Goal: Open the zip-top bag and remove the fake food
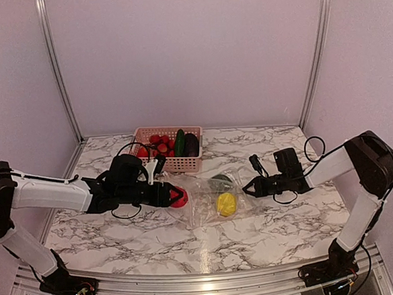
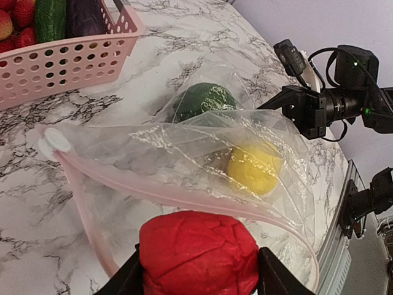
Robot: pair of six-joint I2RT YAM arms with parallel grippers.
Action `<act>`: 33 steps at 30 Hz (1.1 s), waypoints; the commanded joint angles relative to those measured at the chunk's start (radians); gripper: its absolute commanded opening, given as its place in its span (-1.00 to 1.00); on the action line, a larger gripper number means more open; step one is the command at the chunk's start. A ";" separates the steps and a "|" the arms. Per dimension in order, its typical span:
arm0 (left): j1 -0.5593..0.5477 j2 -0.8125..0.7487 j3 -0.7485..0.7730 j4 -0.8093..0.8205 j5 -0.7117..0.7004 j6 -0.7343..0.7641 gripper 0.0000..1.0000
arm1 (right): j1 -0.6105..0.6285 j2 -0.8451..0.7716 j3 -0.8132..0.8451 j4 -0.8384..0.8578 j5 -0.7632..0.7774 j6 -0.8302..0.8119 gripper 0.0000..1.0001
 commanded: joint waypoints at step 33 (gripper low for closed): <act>0.505 0.423 0.752 -0.264 -0.196 0.205 -0.29 | -0.011 0.025 0.029 -0.009 0.004 -0.021 -1.00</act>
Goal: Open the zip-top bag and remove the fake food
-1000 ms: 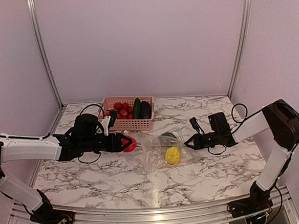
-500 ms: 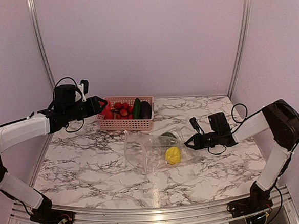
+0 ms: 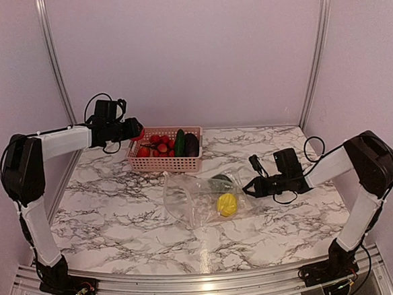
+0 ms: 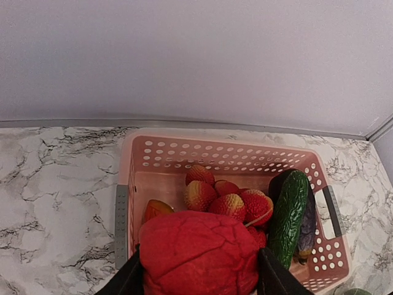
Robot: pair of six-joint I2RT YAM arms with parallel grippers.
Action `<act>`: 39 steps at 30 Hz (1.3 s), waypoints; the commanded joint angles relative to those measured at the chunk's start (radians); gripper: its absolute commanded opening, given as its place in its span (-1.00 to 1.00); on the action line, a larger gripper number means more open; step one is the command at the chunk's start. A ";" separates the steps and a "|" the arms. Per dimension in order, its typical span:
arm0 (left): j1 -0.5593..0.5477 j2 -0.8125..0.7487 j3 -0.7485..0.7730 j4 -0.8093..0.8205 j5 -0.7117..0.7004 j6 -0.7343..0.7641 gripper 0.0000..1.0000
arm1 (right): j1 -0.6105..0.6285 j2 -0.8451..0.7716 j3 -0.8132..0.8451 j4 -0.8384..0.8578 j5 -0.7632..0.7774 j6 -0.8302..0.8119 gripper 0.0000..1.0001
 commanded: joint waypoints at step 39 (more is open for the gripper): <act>-0.046 -0.318 -0.348 0.122 0.232 -0.053 0.38 | -0.022 -0.115 0.077 -0.161 0.007 -0.048 0.26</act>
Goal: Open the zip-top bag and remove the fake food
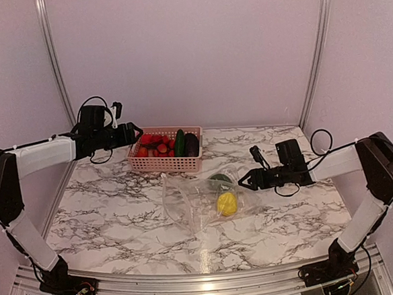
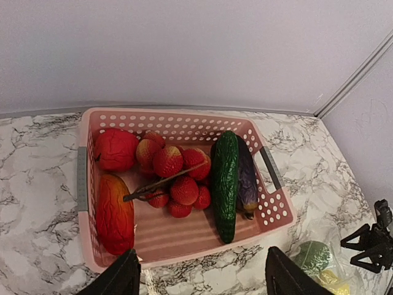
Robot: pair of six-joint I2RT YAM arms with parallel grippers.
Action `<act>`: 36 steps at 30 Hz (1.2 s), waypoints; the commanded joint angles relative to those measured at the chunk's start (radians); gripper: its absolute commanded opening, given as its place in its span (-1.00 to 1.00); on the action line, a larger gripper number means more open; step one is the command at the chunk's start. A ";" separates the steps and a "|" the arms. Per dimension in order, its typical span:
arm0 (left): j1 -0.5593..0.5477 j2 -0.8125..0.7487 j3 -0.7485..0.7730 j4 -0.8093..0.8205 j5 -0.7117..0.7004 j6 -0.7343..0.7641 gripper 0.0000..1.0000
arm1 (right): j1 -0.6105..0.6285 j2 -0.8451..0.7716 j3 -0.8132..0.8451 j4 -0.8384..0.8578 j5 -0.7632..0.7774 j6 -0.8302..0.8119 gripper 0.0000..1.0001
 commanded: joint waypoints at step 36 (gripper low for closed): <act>-0.498 0.031 -0.435 0.387 0.127 -0.277 -0.28 | 0.116 0.161 0.029 0.003 0.004 -0.048 -0.31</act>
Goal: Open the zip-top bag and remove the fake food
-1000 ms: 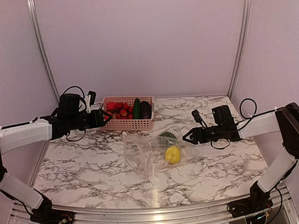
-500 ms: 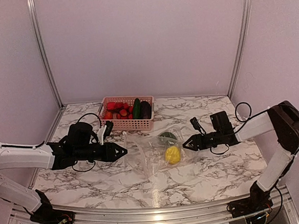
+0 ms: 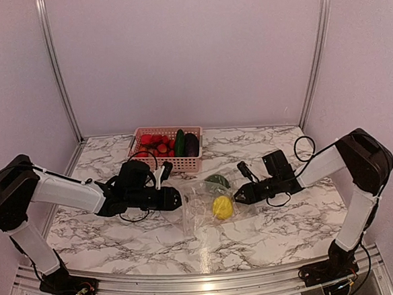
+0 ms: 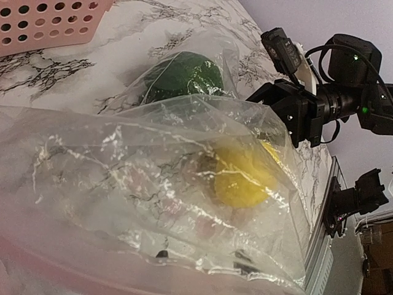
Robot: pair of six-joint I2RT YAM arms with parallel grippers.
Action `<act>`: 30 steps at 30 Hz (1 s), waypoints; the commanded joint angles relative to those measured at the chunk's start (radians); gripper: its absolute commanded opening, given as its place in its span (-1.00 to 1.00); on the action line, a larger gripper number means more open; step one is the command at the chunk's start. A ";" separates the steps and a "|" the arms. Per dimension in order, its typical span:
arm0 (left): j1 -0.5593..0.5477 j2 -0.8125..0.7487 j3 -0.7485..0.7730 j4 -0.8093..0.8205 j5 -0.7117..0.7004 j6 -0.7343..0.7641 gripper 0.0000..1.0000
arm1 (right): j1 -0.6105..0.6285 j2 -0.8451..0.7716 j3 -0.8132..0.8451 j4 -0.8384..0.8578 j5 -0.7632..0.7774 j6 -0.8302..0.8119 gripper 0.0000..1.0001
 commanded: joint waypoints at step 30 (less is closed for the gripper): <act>-0.125 0.442 0.326 0.121 0.132 0.021 0.56 | 0.152 0.097 0.039 0.062 0.053 0.095 -1.00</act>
